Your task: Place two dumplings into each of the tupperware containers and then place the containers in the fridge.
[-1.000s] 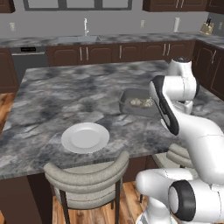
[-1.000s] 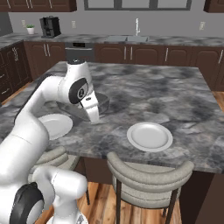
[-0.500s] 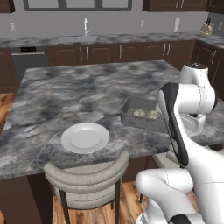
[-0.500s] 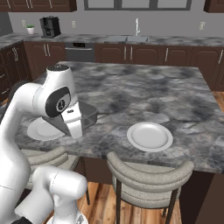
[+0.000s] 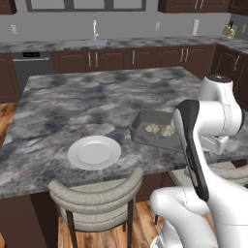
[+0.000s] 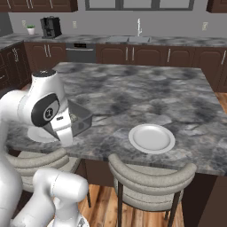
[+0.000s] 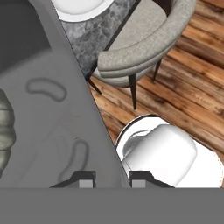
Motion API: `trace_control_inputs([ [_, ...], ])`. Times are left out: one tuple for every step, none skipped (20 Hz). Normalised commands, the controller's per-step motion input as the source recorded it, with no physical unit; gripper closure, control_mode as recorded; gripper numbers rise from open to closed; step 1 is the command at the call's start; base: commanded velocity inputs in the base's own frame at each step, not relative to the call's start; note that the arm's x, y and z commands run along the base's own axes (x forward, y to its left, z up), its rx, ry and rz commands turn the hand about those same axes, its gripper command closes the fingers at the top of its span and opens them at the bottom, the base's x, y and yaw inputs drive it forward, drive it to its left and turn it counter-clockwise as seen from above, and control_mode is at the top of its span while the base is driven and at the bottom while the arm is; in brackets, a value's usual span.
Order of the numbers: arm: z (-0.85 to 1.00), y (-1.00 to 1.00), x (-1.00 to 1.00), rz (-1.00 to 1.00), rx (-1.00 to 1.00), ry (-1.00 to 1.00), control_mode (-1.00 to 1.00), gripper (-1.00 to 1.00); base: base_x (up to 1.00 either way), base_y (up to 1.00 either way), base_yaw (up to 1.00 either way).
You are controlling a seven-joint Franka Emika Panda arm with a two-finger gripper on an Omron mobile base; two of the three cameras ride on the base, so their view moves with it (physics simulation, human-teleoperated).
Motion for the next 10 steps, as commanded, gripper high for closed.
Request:
trace_control_inputs([
  [0.19, 0.0, -0.23, 0.01, 0.0, 0.0, -1.0, 1.0, 0.0, 0.0, 0.0],
  [0.18, 0.0, -0.24, 0.0, 0.0, 0.0, -1.0, 1.0, 0.0, 0.0, 0.0],
  [0.24, 0.0, -0.38, 0.0, 0.0, 0.0, -1.0, 1.0, 0.0, 0.0, 0.0],
  [0.2, 0.0, -0.39, 0.02, 0.0, 0.0, -1.0, 1.0, 0.0, 0.0, 0.0],
  [0.25, 0.0, -0.37, 0.0, 0.0, 0.0, -1.0, 1.0, 0.0, 0.0, 0.0],
  [0.33, 0.0, -0.38, 0.0, 0.01, 0.0, -1.0, 1.0, 0.0, 0.0, 0.0],
  [0.34, -0.03, -0.37, 0.0, 0.03, -0.01, -1.0, 1.0, 0.0, 0.0, 0.0],
  [0.19, 0.0, -0.31, 0.0, 0.05, -0.02, -1.0, 1.0, 0.0, 0.0, 0.0],
  [0.19, 0.0, -0.19, 0.0, 0.01, -0.05, -1.0, 1.0, 0.0, 0.0, 0.0],
  [0.22, 0.0, -0.11, 0.0, 0.0, -0.02, -1.0, 1.0, 0.0, 0.0, 0.0],
])
